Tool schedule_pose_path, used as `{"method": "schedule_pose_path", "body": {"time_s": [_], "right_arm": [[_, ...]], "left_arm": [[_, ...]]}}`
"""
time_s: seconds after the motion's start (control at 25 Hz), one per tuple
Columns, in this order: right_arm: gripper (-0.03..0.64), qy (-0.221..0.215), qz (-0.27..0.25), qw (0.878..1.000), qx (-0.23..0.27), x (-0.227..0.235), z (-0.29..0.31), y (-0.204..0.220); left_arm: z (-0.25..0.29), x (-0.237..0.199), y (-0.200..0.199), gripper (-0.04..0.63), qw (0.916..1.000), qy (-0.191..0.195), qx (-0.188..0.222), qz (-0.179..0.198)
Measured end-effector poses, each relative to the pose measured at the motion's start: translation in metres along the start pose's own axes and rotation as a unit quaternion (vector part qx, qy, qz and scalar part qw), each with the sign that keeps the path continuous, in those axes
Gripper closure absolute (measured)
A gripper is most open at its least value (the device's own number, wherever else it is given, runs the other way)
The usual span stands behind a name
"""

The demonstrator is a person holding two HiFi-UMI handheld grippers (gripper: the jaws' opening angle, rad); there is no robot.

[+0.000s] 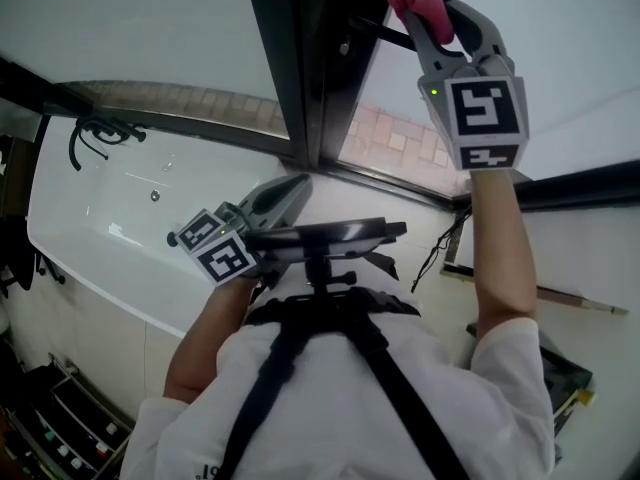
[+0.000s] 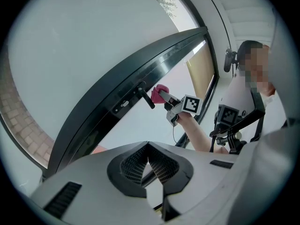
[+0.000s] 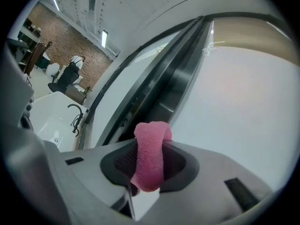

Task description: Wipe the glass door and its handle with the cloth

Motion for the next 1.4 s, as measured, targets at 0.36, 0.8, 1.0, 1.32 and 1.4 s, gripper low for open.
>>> {"method": "schedule_pose_path", "body": {"time_s": [0.36,0.8,1.0,1.32,1.4], "right_arm": [[0.511,-0.046,-0.102,0.994,0.010,-0.068,0.018,-0.036],[0.511,-0.038,-0.091,0.994,-0.043,-0.063,0.012,0.012],[0.511,-0.024,-0.076,0.996,-0.047,-0.054,0.001,0.027],[0.511,0.008,-0.040,0.997,-0.060,-0.034,-0.015,0.059],[0.511,0.019,-0.034,0.997,-0.064,-0.029,-0.019,0.066]], "left_arm": [[-0.005,-0.002,0.008,0.607,0.9999,-0.006,0.012,-0.004],[-0.003,0.002,0.006,0.609,1.0000,-0.002,-0.002,0.002],[0.000,0.004,0.007,0.607,0.9999,0.002,-0.011,0.003],[0.001,0.000,0.009,0.607,0.9998,0.002,-0.020,-0.003],[0.000,-0.001,0.009,0.607,0.9997,0.001,-0.022,-0.005]]}}
Point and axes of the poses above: the fingertips, and each gripper's own axes: z forward along the fingers, x to its right, y out of its underside, the point moved 4 cm from there along -z, backward along the fingers, and after that the axes turned 12 degrees about -x, right-handed, at the moved point
